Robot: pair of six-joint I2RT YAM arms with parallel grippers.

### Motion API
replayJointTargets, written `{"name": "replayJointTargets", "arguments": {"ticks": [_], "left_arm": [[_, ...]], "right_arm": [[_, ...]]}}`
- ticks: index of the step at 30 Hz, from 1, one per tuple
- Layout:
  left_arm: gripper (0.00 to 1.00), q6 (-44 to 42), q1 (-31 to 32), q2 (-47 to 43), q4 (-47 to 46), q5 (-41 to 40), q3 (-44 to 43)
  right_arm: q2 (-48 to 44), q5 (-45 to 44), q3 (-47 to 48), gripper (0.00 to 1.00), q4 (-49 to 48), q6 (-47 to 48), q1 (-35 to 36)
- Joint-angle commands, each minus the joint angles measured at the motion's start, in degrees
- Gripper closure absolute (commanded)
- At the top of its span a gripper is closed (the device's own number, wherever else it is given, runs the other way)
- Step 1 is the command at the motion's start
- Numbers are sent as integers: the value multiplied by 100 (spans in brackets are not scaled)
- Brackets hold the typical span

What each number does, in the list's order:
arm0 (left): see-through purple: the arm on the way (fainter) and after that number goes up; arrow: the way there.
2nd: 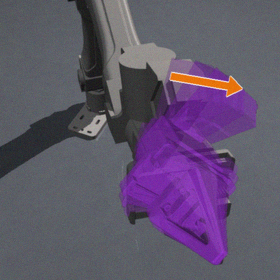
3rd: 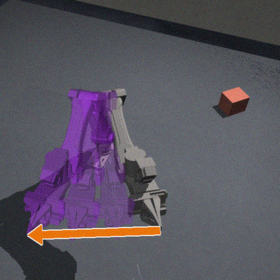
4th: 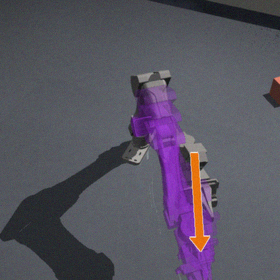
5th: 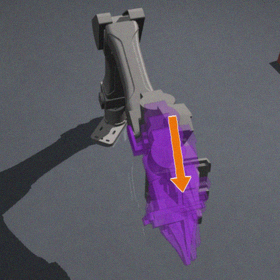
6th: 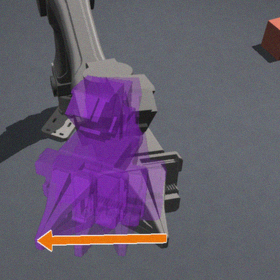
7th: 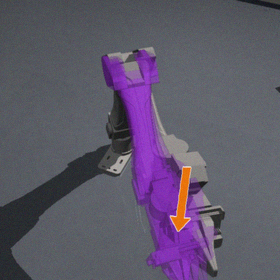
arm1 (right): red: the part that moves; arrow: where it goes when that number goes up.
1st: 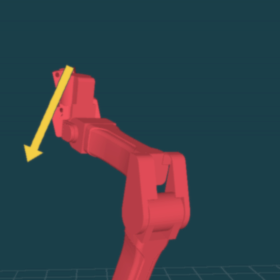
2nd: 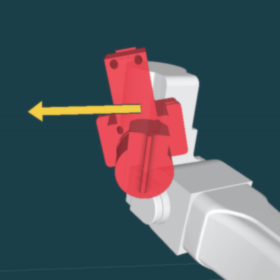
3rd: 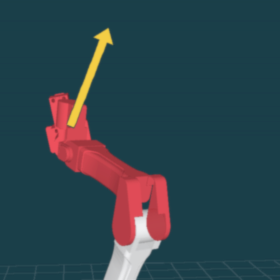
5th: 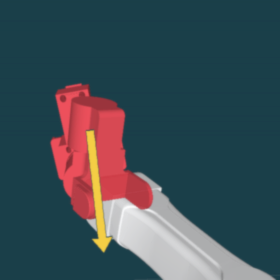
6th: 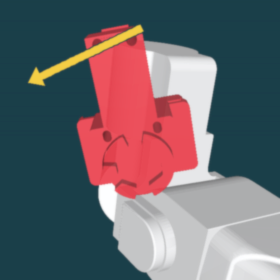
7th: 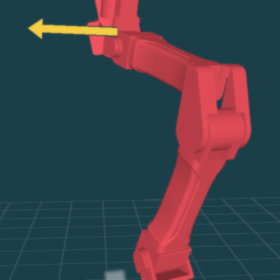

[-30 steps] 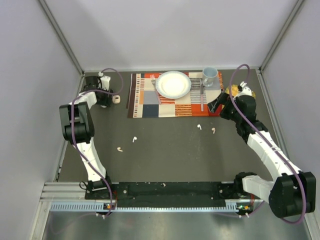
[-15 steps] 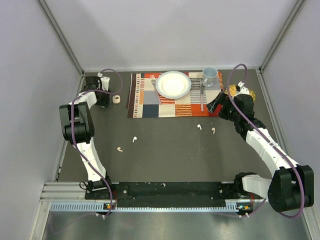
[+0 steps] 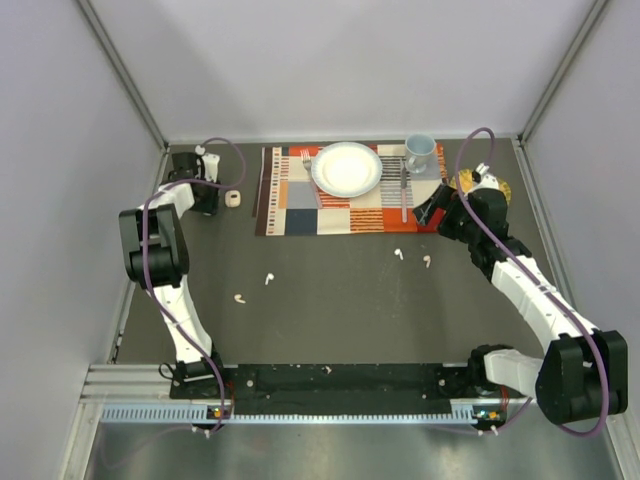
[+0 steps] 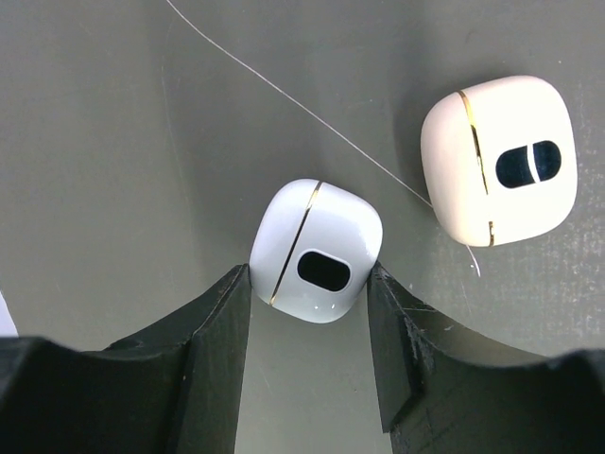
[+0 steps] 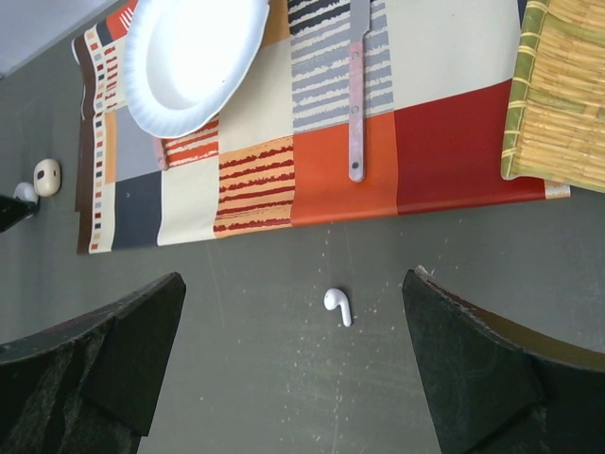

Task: Insert the wireless bluetooth earbuds into the charging case
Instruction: Pick up the charging case from the corner of the board, then place the charging case at the center of the board.

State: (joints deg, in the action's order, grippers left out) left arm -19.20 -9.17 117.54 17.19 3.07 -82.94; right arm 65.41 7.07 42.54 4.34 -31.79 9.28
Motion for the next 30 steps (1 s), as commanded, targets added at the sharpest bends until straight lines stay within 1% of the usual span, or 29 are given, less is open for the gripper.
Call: {"name": "replayJointTargets", "arguments": {"ticks": [1, 5, 8, 11, 12, 15, 17, 18, 20, 21, 22, 27, 28, 30], "left_arm": [[100, 382, 29, -345, 643, 88, -91], [100, 777, 29, -486, 1057, 430, -56], [100, 1190, 56, -705, 1172, 431, 224], [100, 1471, 143, -1065, 1085, 405, 769], [100, 1568, 170, -1179, 963, 361, 1101], [100, 1735, 257, -1706, 856, 334, 1612], [100, 1806, 441, -1970, 813, 221, 1824], [100, 1788, 538, -2258, 777, 151, 2042], [100, 1753, 872, -2515, 707, -78, 2185], [100, 1692, 899, -2708, 715, -148, 2255], [100, 1692, 1273, -2805, 759, -210, 2273], [100, 1761, 1970, -3288, 760, -509, 2413], [100, 1762, 2276, -3359, 733, -509, 2449], [100, 1814, 2646, -3526, 759, -571, 2466]], "right_arm": [[-125, 40, 307, 1, -56, -82, 57], [-168, 92, 298, 1, -56, -126, 57], [-239, 110, 255, 1, -47, -143, 57], [-362, 102, 219, 1, -47, -143, 48], [-388, 93, 210, 1, -38, -152, 56], [-494, 49, 158, 1, -21, -152, 57], [-520, 57, 123, 1, -21, -160, 56], [-520, 75, 131, 1, -29, -152, 57], [-520, 119, 123, 1, -38, -170, 57], [-520, 128, 123, 1, -30, -170, 48], [-520, 145, 114, 1, -30, -170, 48], [-634, 128, 43, 1, 23, -161, 57], [-661, 110, 35, 1, 41, -143, 57], [-731, 49, 17, 1, 67, -117, 48]]}}
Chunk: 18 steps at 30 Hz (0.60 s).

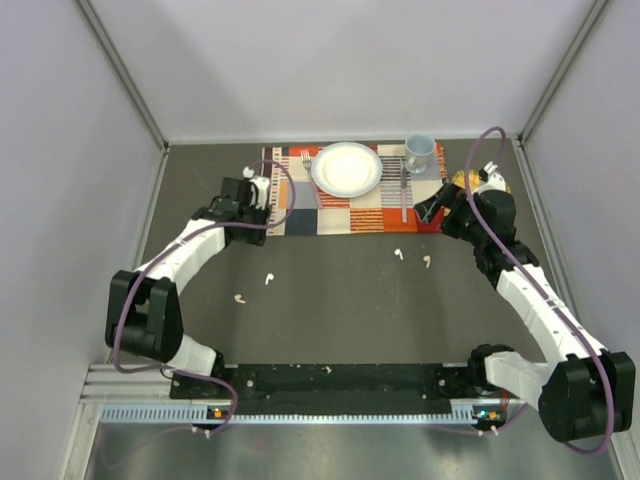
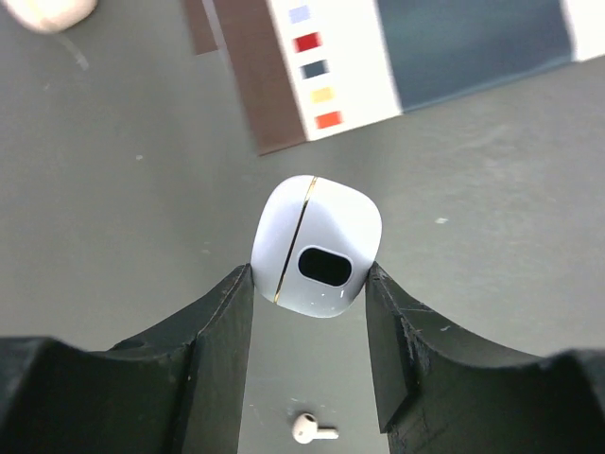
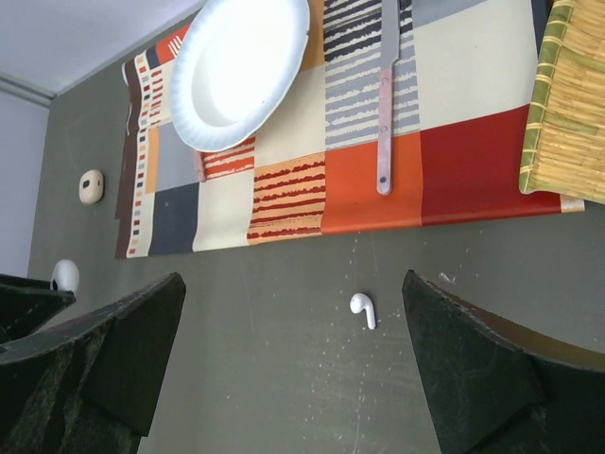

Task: Insert the wireless bluetooth earbuds into the charging case
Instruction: Place the charging case at the center of the board.

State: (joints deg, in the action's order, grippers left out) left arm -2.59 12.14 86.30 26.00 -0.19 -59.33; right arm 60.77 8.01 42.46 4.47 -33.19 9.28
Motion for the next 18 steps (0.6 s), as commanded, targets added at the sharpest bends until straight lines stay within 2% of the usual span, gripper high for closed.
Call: {"name": "replayJointTargets", "arguments": {"ticks": [1, 3, 6, 8, 10, 18], "left_arm": [[100, 180, 891, -465, -113, -193, 115], [100, 145, 1263, -587, -218, 253, 167], [100, -21, 2201, -676, -419, 483, 273], [100, -92, 2520, -659, -543, 668, 334], [100, -198, 2940, -519, -700, 783, 369], [100, -409, 3987, 553, -640, 757, 88]], "right_arm": [[-276, -63, 26, 1, 80, 40, 56], [-303, -98, 26, 1, 115, 67, 65], [-294, -89, 17, 1, 142, 76, 48], [-268, -80, -1, 1, 177, 120, 48], [-259, -98, -9, 1, 195, 155, 57], [-294, -221, 43, 1, 379, 234, 57]]}}
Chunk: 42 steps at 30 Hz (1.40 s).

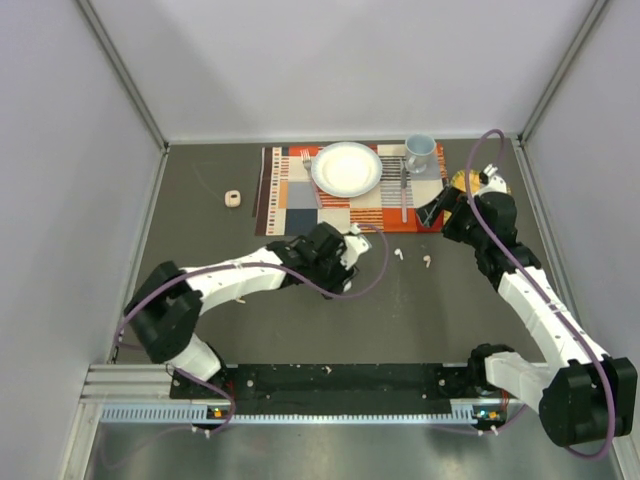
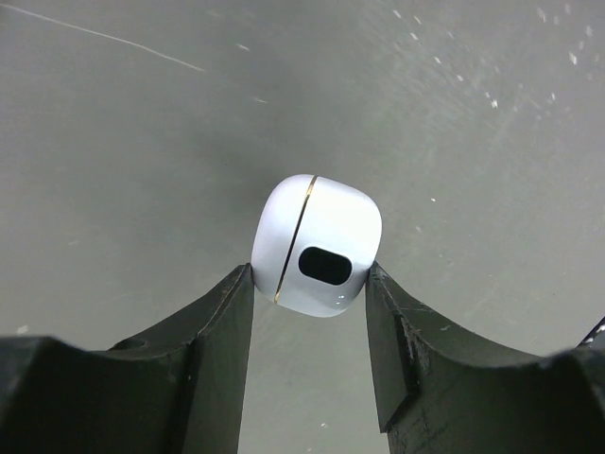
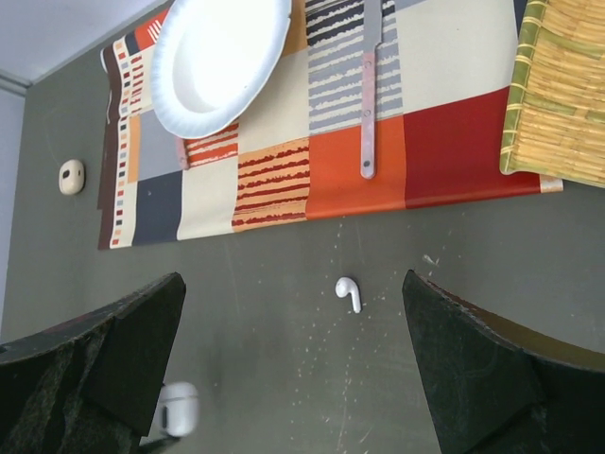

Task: Insert the wireless bluetooth earbuds into the charging case
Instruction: Place the charging case at the center of the board.

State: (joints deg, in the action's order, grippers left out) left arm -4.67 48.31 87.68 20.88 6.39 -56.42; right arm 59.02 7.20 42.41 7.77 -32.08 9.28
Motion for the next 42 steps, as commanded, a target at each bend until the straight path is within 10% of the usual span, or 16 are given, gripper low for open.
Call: {"name": "replayJointTargets", "arguments": {"ticks": [1, 42], "left_arm": [[99, -254, 450, 486, -146, 177, -220], [51, -606, 969, 461, -453, -1571, 26]], "right_arm": [[-128, -158, 56, 1, 58, 131, 57], [-348, -369, 144, 1, 392, 826, 57]]}}
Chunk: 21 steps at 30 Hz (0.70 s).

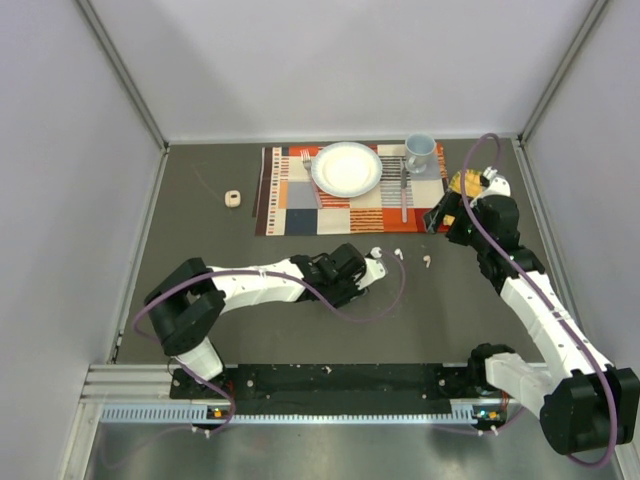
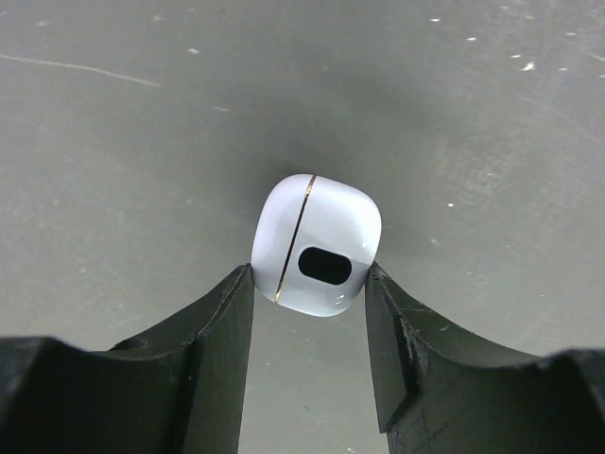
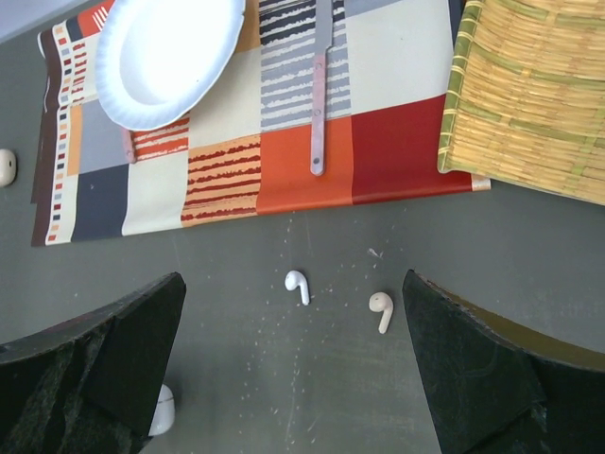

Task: Insert the wireless bluetooth earbuds into the charging case
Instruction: Place the charging case at the center of the board.

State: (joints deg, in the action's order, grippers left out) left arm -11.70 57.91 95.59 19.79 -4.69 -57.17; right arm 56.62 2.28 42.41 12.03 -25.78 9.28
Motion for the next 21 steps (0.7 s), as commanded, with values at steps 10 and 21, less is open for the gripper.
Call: {"name": "replayJointTargets", "arguments": {"ticks": [10, 21], "left_arm": [[43, 2, 10, -234, -204, -340, 83], [13, 80, 10, -154, -63, -374, -23]], "right_arm": [[-11, 220, 188, 1, -34, 187, 57], [-28, 220, 171, 1, -17, 284, 57]]}}
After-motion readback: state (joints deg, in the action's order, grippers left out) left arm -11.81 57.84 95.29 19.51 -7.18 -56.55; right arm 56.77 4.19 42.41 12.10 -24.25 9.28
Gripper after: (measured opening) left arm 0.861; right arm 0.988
